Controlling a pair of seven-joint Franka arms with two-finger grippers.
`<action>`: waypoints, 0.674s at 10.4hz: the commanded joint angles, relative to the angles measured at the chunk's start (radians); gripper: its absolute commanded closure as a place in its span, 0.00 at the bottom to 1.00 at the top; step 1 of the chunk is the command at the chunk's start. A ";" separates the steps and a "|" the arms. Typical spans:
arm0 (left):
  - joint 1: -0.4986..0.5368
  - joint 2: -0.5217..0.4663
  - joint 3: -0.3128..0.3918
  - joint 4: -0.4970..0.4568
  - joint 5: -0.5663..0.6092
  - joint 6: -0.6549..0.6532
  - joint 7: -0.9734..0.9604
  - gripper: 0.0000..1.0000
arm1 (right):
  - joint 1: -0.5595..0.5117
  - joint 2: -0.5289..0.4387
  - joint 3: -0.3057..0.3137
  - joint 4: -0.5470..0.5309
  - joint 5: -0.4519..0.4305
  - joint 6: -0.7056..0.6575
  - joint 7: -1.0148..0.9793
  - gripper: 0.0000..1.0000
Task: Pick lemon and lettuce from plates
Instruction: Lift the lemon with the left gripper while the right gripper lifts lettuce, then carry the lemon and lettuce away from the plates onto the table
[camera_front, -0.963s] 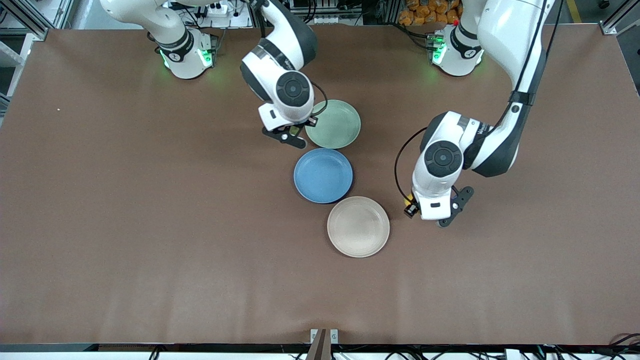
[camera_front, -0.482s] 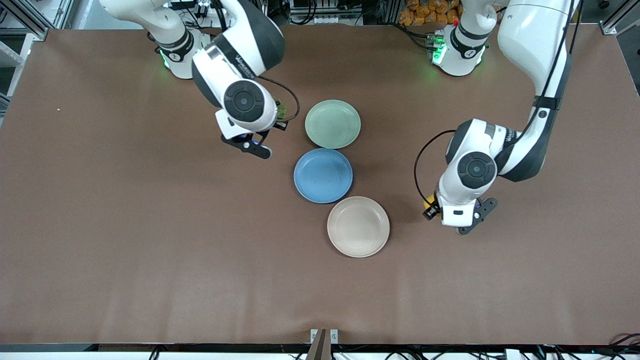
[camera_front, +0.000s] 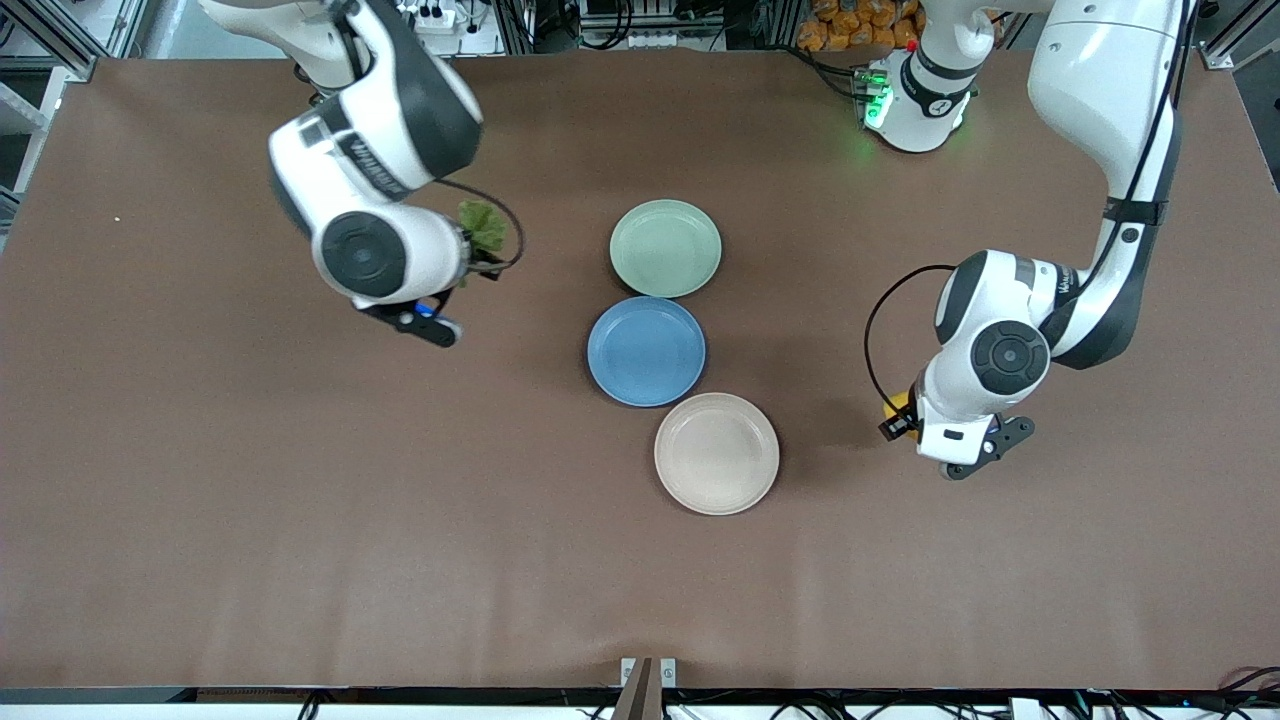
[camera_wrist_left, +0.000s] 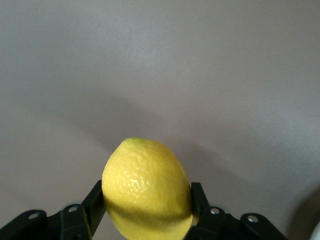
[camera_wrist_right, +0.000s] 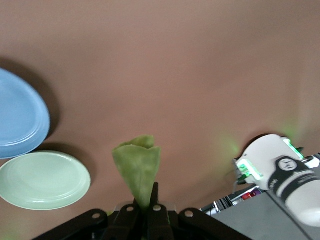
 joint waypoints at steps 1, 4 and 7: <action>0.039 -0.009 -0.016 -0.012 0.011 0.008 0.164 1.00 | -0.089 -0.019 0.012 -0.003 -0.010 -0.028 -0.095 1.00; 0.090 -0.002 -0.020 -0.017 -0.013 0.016 0.313 1.00 | -0.175 0.017 0.014 -0.010 -0.113 -0.018 -0.258 1.00; 0.142 -0.048 -0.039 -0.182 -0.027 0.200 0.335 1.00 | -0.287 0.072 0.014 -0.010 -0.170 0.045 -0.438 1.00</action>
